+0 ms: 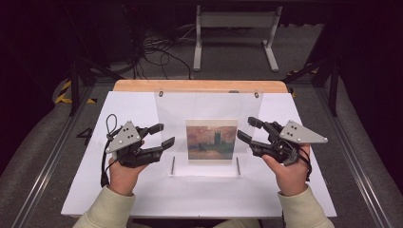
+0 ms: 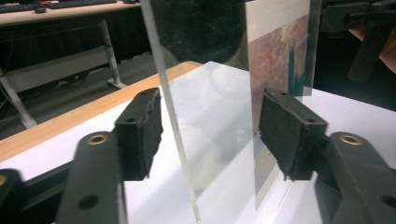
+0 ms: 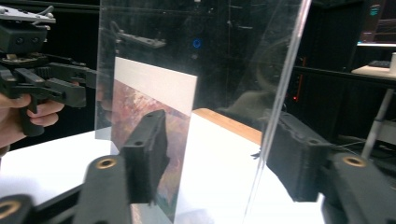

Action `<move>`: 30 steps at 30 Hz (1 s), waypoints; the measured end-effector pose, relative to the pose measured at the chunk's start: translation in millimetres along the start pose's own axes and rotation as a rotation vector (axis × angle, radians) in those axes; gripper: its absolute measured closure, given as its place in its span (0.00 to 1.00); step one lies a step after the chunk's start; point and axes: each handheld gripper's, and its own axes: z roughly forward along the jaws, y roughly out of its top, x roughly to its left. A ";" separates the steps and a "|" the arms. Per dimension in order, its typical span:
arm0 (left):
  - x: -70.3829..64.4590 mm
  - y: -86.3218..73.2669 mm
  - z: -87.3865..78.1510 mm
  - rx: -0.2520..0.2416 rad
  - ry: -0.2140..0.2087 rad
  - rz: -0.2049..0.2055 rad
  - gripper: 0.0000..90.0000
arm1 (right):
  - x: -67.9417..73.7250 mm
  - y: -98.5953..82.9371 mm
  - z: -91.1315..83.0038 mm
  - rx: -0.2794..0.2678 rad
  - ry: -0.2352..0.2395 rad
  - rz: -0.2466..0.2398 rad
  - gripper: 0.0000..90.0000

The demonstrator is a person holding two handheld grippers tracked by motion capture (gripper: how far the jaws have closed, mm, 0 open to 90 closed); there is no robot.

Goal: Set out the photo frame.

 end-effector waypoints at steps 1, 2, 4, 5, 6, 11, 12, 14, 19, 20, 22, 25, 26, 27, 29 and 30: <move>0.5 0.2 -0.6 -0.003 0.002 -0.008 0.41 | 0.0 0.3 -0.6 0.002 -0.005 -0.003 0.41; 0.5 0.2 -0.6 -0.003 0.002 -0.008 0.39 | 0.1 1.0 -1.6 0.005 -0.011 -0.006 0.37; 0.9 0.9 -2.9 -0.008 0.004 -0.014 0.35 | 0.3 1.8 -3.1 0.009 -0.016 -0.007 0.34; 0.4 2.6 -6.6 -0.008 0.012 -0.008 0.33 | 1.1 4.4 -6.6 0.022 -0.023 -0.013 0.29; 0.4 2.6 -6.6 -0.008 0.012 -0.008 0.31 | 1.1 4.4 -6.6 0.022 -0.023 -0.013 0.29; 0.8 4.2 -17.9 0.021 0.022 0.009 0.24 | 2.3 9.6 -17.4 0.058 -0.031 -0.044 0.23; 1.2 3.8 -20.8 0.033 0.024 0.012 0.22 | 1.5 10.0 -19.9 0.062 -0.030 -0.048 0.22; 2.8 2.2 -26.5 0.055 0.032 0.018 0.20 | -0.2 10.0 -26.1 0.075 -0.039 -0.049 0.22; 10.7 -10.7 -45.0 0.079 0.075 -0.007 0.16 | -9.1 5.0 -46.9 0.105 -0.078 -0.045 0.21; 13.0 -13.9 -48.1 0.083 0.089 -0.009 0.16 | -11.2 3.5 -51.0 0.110 -0.086 -0.045 0.20; 18.7 -21.3 -55.3 0.093 0.106 -0.021 0.15 | -15.3 -0.1 -59.1 0.118 -0.106 -0.038 0.20; 25.1 -29.2 -61.9 0.104 0.121 -0.033 0.14 | -20.8 -5.4 -68.6 0.129 -0.127 -0.027 0.20; 28.5 -34.2 -65.0 0.106 0.129 -0.038 0.14 | -22.9 -7.9 -71.6 0.131 -0.129 -0.020 0.20; 31.1 -38.0 -67.6 0.114 0.137 -0.041 0.13 | -25.3 -10.7 -75.1 0.140 -0.141 -0.017 0.20; 36.6 -47.8 -73.2 0.125 0.148 -0.052 0.12 | -29.0 -15.8 -79.7 0.155 -0.153 -0.010 0.19; 38.5 -51.5 -75.5 0.130 0.153 -0.054 0.12 | -30.9 -19.1 -81.5 0.159 -0.157 -0.004 0.19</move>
